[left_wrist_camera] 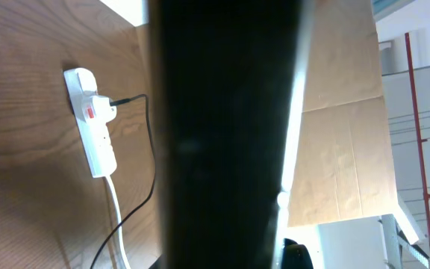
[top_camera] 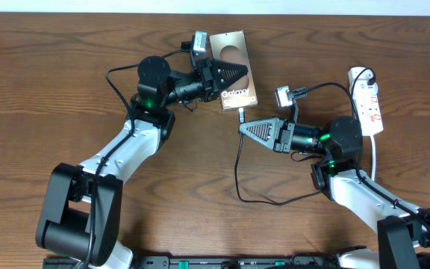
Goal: Plug charger to phone and switch on socket
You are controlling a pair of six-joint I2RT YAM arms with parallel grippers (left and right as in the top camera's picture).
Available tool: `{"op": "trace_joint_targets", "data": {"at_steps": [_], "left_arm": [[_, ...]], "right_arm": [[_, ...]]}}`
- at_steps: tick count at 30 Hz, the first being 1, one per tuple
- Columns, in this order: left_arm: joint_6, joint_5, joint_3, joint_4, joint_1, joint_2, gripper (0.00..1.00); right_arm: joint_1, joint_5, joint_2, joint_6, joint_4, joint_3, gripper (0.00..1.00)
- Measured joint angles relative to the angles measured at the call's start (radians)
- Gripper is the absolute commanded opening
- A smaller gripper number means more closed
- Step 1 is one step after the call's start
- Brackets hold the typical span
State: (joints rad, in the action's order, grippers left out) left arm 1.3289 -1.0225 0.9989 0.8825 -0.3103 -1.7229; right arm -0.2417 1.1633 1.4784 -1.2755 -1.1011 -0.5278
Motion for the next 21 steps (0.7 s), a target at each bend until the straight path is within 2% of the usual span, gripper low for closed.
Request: {"op": "trace_joint_targets", "data": {"at_steps": [21], "left_arm": [[0.002,0.000,0.000,0.000,0.000,0.000,0.08]], "right_arm": [[0.000,-0.005,0.000,-0.027,0.021,0.000,0.01]]}}
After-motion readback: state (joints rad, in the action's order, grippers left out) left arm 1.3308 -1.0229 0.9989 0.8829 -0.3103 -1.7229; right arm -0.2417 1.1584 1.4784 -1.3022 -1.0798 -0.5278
